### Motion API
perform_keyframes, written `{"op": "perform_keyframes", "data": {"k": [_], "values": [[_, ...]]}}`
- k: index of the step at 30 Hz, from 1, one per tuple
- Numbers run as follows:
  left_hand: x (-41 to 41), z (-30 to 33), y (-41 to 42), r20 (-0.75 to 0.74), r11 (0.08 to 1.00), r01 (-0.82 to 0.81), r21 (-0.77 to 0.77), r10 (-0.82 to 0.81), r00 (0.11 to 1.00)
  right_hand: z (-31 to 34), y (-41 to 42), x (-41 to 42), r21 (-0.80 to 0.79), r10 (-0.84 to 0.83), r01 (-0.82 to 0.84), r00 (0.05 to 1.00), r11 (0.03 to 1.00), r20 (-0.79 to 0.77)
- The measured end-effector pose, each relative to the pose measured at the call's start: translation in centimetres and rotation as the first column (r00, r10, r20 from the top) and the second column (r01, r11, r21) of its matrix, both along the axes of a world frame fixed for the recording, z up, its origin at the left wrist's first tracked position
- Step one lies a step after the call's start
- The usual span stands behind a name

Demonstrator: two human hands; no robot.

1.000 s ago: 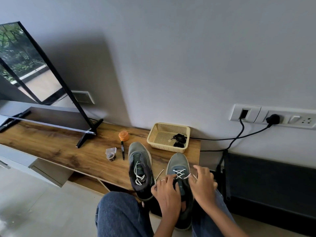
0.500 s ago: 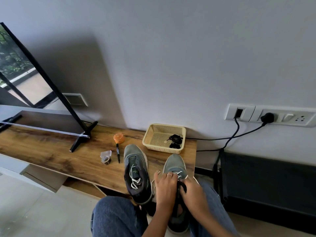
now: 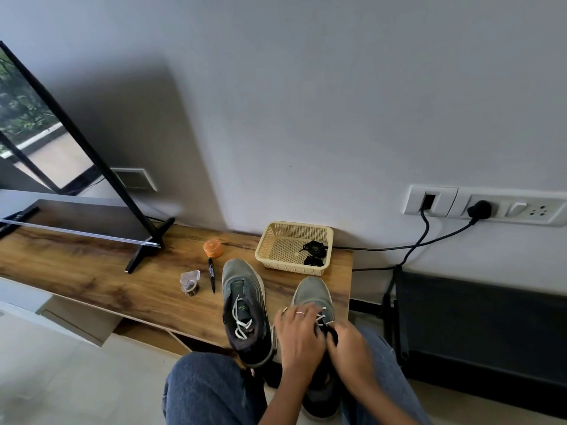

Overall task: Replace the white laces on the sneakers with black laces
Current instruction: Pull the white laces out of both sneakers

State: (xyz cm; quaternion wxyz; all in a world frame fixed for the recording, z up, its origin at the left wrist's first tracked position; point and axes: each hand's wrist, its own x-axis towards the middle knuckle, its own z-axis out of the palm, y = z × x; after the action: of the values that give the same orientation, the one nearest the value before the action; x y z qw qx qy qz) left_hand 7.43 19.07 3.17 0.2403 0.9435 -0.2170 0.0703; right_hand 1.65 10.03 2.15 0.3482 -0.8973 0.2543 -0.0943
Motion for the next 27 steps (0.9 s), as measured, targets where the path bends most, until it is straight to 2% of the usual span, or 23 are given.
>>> {"op": "perform_keyframes", "data": {"k": [4, 9, 13, 17, 21, 23, 24, 25, 26, 27], "values": [[0.4, 0.5, 0.2, 0.095, 0.977, 0.133, 0.166, -0.15, 0.984, -0.1, -0.1, -0.1, 0.012, 0.014, -0.014, 1.0, 1.0, -0.008], [0.7, 0.0, 0.7, 0.139, 0.961, 0.089, 0.261, -0.129, 0.982, -0.1, -0.1, 0.0, 0.006, -0.007, 0.007, 1.0, 1.0, -0.007], [0.9, 0.5, 0.8, 0.189, 0.96, 0.051, 0.276, -0.106, 0.976, -0.1, 0.0, 0.0, 0.016, -0.021, 0.02, 1.0, 1.0, 0.007], [0.7, 0.9, 0.8, 0.069, 0.928, 0.14, 0.347, -0.174, 0.982, -0.2, -0.1, 0.0, 0.02, -0.015, 0.015, 1.0, 1.0, 0.002], [0.5, 0.5, 0.1, -0.068, 0.985, 0.035, 0.168, -0.024, 0.997, -0.2, 0.0, 0.0, 0.012, -0.013, 0.013, 1.0, 1.0, 0.008], [-0.1, 0.5, 0.2, -0.12, 0.995, -0.086, -0.054, 0.079, 0.99, -0.2, -0.1, 0.0, 0.017, -0.035, 0.035, 0.999, 0.999, 0.022], [-0.4, 0.8, 0.3, -0.191, 0.958, -0.201, -0.204, 0.162, 0.968, -0.2, -0.1, 0.0, 0.02, -0.043, 0.043, 0.999, 0.999, 0.028], [-0.8, 1.7, 0.4, -0.303, 0.863, -0.358, -0.356, 0.255, 0.918, -0.2, -0.1, 0.0, 0.022, -0.048, 0.048, 0.998, 0.999, 0.032], [-0.9, 2.7, 0.4, -0.439, 0.696, -0.539, -0.474, 0.343, 0.83, -0.3, -0.1, 0.1, 0.026, -0.052, 0.051, 0.998, 0.998, 0.033], [-0.9, 3.4, 0.6, -0.549, 0.51, -0.684, -0.521, 0.413, 0.727, -0.4, -0.2, 0.1, 0.028, -0.052, 0.051, 0.998, 0.998, 0.03]]}}
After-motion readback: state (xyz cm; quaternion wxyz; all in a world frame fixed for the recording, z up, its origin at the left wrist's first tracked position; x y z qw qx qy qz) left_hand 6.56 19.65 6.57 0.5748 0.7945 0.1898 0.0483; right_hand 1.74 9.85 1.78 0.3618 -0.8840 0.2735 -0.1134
